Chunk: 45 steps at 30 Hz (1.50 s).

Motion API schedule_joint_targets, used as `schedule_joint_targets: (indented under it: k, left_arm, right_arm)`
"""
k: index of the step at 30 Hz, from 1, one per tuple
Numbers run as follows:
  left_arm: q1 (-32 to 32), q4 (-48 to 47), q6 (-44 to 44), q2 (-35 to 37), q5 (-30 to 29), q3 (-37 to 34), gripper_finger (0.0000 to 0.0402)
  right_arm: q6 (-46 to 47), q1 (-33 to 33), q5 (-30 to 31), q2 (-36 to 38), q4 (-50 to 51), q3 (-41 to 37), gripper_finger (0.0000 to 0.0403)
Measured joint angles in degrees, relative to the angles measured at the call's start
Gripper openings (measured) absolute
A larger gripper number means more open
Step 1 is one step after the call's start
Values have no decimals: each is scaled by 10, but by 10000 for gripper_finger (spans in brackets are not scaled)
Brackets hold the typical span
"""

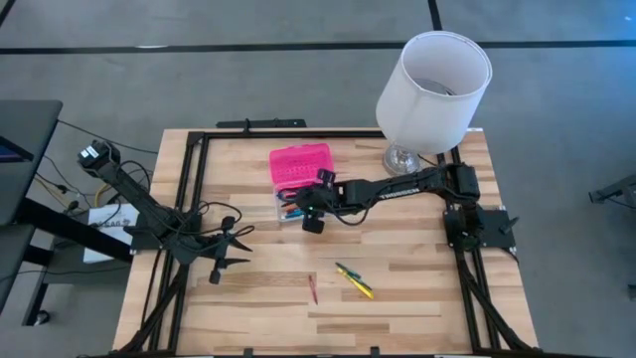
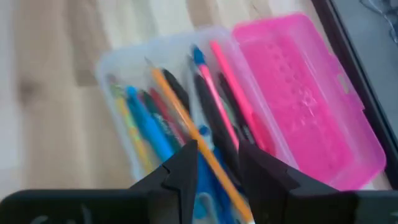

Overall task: Pick & place school supplies into a supply box
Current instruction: Put the red crayon into the pink supply box

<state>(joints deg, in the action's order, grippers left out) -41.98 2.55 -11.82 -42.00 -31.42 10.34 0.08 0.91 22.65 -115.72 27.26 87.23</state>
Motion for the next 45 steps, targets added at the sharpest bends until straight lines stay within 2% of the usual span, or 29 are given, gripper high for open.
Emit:
schedule_joint_targets:
  k: [7, 10, 14, 20, 25, 32, 39, 41, 45]
  left_arm:
    - [0, 12, -15, 0, -1, -18, 123]
    - [0, 19, -15, 0, -1, -20, 123]
    - [0, 22, -17, 0, -1, -20, 123]
    - [0, 20, -28, 0, -1, -20, 123]
    - [0, 22, -32, -5, -6, -20, 123]
    - [0, 91, -1, -51, -10, -20, 123]
    - [0, 218, 99, -124, -10, -20, 123]
    - [1, 260, 131, -145, -10, -20, 123]
    - [5, 350, 187, -192, -6, -20, 123]
  right_arm:
    - [4, 32, -1, -1, 86, -1, 106]
    - [9, 40, -3, -1, 87, -12, 106]
    - [4, 50, -3, 18, 62, -30, 106]
    - [3, 69, -2, 114, 2, -118, 106]
    - [10, 105, -3, 223, -124, -231, 106]
    - [-16, 179, -1, 343, -434, -448, 106]
    - [-62, 253, -1, 366, -747, -602, 106]
    - [-62, 268, -1, 358, -791, -619, 106]
    - [-56, 291, 0, 337, -812, -630, 106]
